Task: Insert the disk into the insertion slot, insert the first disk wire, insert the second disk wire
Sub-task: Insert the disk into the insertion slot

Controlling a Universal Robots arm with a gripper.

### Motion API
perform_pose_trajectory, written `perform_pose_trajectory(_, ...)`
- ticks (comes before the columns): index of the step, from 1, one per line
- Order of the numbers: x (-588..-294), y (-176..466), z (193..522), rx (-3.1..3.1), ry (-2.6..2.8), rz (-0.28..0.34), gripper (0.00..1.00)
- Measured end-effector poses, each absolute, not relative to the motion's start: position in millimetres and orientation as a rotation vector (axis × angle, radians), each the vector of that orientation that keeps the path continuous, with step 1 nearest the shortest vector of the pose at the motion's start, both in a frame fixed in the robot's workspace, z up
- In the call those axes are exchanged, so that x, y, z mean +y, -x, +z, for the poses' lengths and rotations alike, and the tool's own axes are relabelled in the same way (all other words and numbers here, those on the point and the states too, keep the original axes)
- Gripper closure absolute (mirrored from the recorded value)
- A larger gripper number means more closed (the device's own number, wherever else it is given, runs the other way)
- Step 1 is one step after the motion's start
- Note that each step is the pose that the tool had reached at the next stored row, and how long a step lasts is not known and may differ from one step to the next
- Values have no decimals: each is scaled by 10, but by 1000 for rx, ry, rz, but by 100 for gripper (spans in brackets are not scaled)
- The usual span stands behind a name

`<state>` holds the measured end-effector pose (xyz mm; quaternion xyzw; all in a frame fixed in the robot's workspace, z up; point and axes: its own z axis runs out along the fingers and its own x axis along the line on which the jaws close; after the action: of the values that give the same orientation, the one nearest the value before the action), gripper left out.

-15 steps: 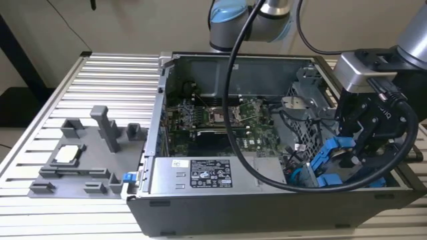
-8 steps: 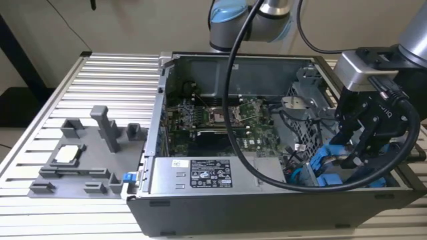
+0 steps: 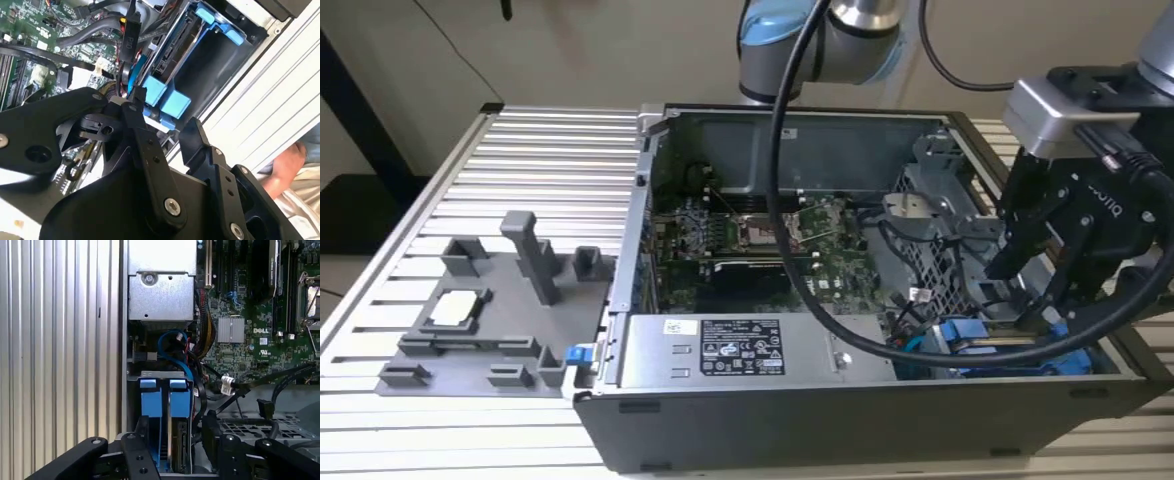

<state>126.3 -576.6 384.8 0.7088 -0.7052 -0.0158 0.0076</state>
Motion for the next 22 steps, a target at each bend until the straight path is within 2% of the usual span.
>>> perform_pose_trajectory(5, -5765, -1263, 4038, -2205, -2216, -49, 45)
perform_pose_trajectory(9, -5760, -1262, 4047, -2205, -2216, -47, 45)
perform_pose_trajectory(22, -5757, -1226, 4023, -2279, -2315, 40, 45)
